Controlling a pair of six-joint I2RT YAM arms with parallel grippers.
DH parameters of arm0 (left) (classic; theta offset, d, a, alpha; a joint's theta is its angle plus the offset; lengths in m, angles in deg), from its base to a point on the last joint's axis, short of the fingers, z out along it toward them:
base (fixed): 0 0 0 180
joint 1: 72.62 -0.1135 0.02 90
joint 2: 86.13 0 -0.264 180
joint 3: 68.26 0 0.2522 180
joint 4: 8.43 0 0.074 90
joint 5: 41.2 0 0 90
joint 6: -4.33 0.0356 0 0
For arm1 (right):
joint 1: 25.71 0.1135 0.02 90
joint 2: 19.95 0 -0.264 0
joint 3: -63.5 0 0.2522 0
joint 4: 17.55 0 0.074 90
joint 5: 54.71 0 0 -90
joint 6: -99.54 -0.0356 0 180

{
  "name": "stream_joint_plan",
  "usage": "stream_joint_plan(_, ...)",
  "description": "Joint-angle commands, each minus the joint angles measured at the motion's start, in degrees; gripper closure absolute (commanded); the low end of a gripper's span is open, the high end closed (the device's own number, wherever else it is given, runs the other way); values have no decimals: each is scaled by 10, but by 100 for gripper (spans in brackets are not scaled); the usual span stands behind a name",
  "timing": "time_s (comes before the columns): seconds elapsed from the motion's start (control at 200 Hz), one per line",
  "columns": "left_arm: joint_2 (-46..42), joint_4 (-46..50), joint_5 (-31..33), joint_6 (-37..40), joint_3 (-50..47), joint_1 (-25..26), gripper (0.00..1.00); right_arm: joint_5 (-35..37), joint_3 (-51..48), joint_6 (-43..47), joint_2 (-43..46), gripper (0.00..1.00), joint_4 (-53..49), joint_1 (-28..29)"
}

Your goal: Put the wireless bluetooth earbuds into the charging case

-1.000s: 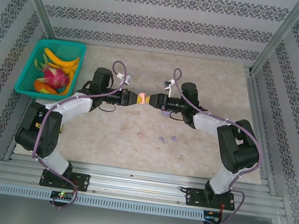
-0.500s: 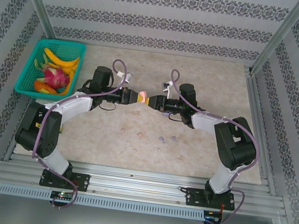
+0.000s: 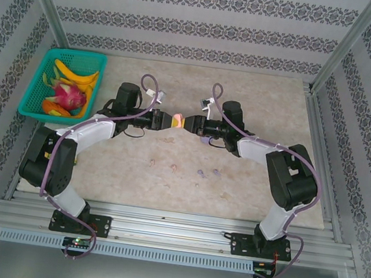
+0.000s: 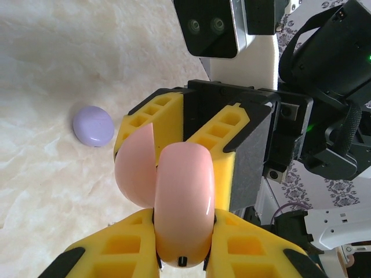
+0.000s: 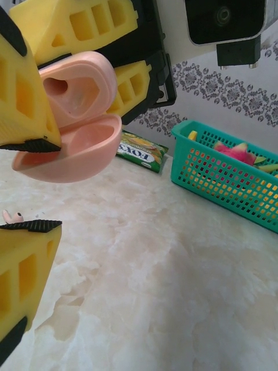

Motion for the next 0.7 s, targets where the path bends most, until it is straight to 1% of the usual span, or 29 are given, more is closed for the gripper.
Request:
stream_joint_plan(0.0,-1,-14,-17,5,0,9,100,5,17,-5,-12,63,12,3)
stream_joint_plan(0.29,-3,-10,-18,7,6,9,100,9,12,-4,-18,69,11,3)
stream_joint_plan(0.4,-1,-10,-18,7,5,11,100,12,16,-7,-18,73,10,3)
stream_joint_plan(0.5,0,-12,-18,8,2,12,100,11,20,-11,-20,79,11,4)
stream_joint_plan(0.694,5,-13,-13,6,-1,13,100,10,27,-13,-19,85,8,14)
